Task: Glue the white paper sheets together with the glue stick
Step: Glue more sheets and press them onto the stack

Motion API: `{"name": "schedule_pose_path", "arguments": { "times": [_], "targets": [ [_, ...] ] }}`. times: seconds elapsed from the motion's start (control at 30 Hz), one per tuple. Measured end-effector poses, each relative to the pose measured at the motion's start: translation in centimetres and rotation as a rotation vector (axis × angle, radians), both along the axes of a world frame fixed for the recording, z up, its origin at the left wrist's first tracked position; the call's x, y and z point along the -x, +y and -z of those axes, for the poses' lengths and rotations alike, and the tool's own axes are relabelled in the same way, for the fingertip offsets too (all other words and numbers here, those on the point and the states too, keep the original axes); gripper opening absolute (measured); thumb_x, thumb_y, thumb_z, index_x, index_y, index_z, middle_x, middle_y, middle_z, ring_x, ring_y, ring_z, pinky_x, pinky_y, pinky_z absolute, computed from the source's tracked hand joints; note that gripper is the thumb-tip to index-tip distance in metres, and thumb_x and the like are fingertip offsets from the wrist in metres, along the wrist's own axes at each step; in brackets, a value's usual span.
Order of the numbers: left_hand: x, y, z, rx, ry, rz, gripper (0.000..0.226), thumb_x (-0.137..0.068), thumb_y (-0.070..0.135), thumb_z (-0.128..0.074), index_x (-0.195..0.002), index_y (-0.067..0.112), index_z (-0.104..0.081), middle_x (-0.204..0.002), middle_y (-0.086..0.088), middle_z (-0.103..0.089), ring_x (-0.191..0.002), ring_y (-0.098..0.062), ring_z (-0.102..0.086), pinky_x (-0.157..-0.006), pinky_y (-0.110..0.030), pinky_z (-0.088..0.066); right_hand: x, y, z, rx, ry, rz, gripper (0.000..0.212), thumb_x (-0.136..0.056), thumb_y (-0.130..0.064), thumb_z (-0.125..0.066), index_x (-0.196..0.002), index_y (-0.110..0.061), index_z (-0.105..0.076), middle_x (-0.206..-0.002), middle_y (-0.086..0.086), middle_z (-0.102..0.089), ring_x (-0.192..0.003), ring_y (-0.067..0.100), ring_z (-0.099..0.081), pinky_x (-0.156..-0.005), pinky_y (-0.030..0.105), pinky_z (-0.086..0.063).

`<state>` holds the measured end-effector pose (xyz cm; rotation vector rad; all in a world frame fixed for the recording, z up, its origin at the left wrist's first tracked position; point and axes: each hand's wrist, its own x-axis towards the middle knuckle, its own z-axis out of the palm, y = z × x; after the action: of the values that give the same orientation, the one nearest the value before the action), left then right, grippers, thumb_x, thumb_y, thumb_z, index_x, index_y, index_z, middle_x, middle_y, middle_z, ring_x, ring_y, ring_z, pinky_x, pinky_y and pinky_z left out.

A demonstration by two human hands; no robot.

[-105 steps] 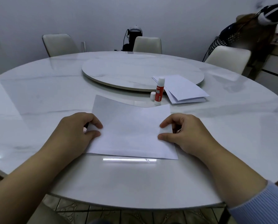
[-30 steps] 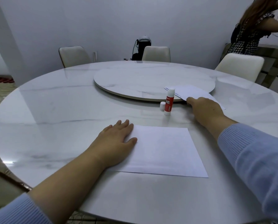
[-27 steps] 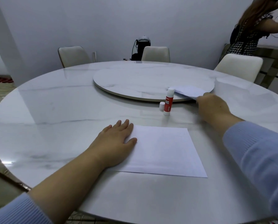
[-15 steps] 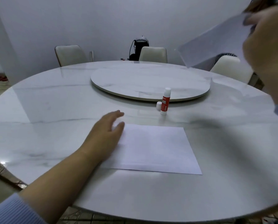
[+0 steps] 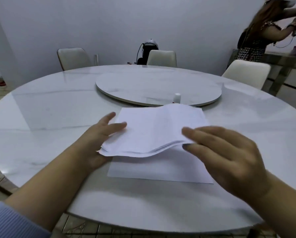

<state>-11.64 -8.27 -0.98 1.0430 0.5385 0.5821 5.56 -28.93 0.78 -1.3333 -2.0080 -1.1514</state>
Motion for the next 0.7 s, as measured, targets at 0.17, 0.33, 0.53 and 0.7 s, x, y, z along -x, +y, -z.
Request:
{"name": "schedule_pose_path", "arguments": {
  "times": [0.17,0.33,0.53,0.7],
  "targets": [
    [0.0,-0.6,-0.6,-0.225,-0.101,-0.061,0.043,-0.083,0.003,-0.054,-0.117,0.029,-0.058,-0.087,0.002,-0.076,-0.072,-0.013,-0.072,-0.054,-0.021,-0.055,-1.3,-0.1,2.8,0.161,0.916,0.017,0.022,-0.076,-0.019,-0.067,-0.094,-0.027,-0.058,-0.136,-0.012,-0.049,-0.12,0.004,-0.055,-0.087,0.013,-0.047],
    [-0.2,-0.8,-0.1,-0.25,-0.012,-0.047,0.021,-0.087,0.002,-0.054,-0.09,0.015,-0.071,-0.077,-0.003,-0.075,-0.063,-0.013,-0.07,-0.054,-0.021,-0.055,-2.4,0.4,1.4,0.534,2.144,-0.573,0.057,-0.067,0.012,-0.044,-0.111,-0.021,-0.062,-0.121,0.019,-0.064,-0.091,0.028,-0.06,-0.073,0.032,-0.056],
    [-0.1,-0.6,-0.1,-0.268,0.051,-0.061,0.024,-0.086,0.0,-0.056,-0.095,0.017,-0.07,-0.081,-0.004,-0.075,-0.065,-0.016,-0.07,-0.054,-0.023,-0.056,-3.3,1.8,-0.2,0.469,2.119,-0.287,0.027,-0.087,-0.005,-0.053,-0.108,-0.015,-0.067,-0.085,0.006,-0.073,-0.069,0.019,-0.068,-0.061,0.029,-0.055],
    [0.2,-0.3,0.3,-0.353,0.197,-0.061,0.03,-0.082,0.0,-0.064,-0.101,0.023,-0.066,-0.094,-0.003,-0.075,-0.073,-0.022,-0.072,-0.064,-0.031,-0.059,-2.8,2.3,1.3,0.396,1.865,0.052,0.02,-0.082,0.001,-0.066,-0.095,-0.013,-0.073,-0.078,0.011,-0.072,-0.077,0.024,-0.07,-0.07,0.033,-0.061]
  ]
}}
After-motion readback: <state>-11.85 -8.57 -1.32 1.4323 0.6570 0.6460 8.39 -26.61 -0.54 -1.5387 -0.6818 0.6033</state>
